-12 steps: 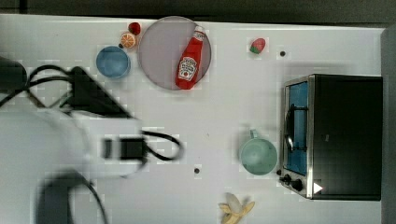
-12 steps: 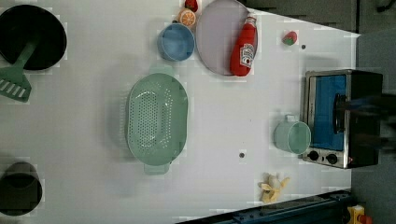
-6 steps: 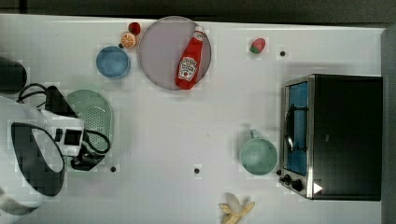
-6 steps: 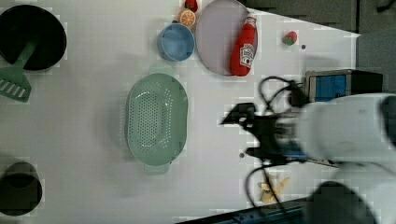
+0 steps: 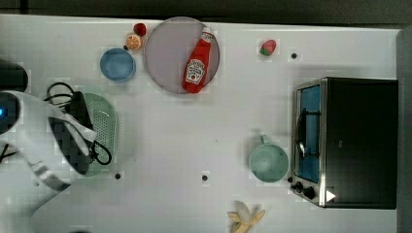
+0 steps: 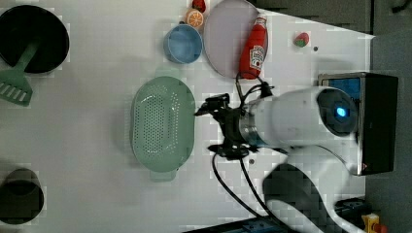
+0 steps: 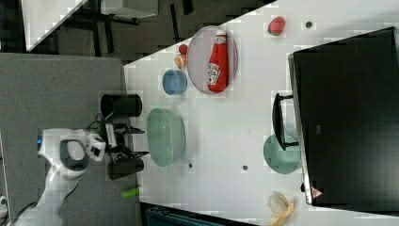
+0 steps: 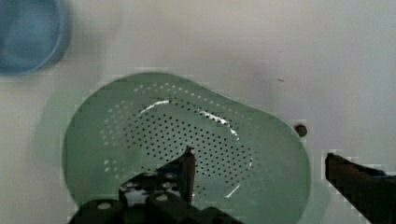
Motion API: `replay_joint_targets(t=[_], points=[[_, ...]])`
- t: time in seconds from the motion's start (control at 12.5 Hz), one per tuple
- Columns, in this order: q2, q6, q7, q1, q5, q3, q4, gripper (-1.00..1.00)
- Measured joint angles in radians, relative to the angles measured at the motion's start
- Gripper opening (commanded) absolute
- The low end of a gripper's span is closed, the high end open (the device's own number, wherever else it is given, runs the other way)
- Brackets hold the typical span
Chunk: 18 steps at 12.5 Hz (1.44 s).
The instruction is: Drag strainer left to right.
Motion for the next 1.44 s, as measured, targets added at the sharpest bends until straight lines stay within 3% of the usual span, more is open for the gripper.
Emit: replay_joint_targets(t=[0.48, 0.8, 1.44], points=[[0.225, 0.271, 0.214, 0.006, -0.026, -0.027, -0.057, 1.0], [0.273, 0.402, 0.239, -0.013, -0.131, -0.045, -0.109, 1.0], [0.263, 0.489, 0.263, 0.027, -0.154, -0.117, -0.193, 1.0]])
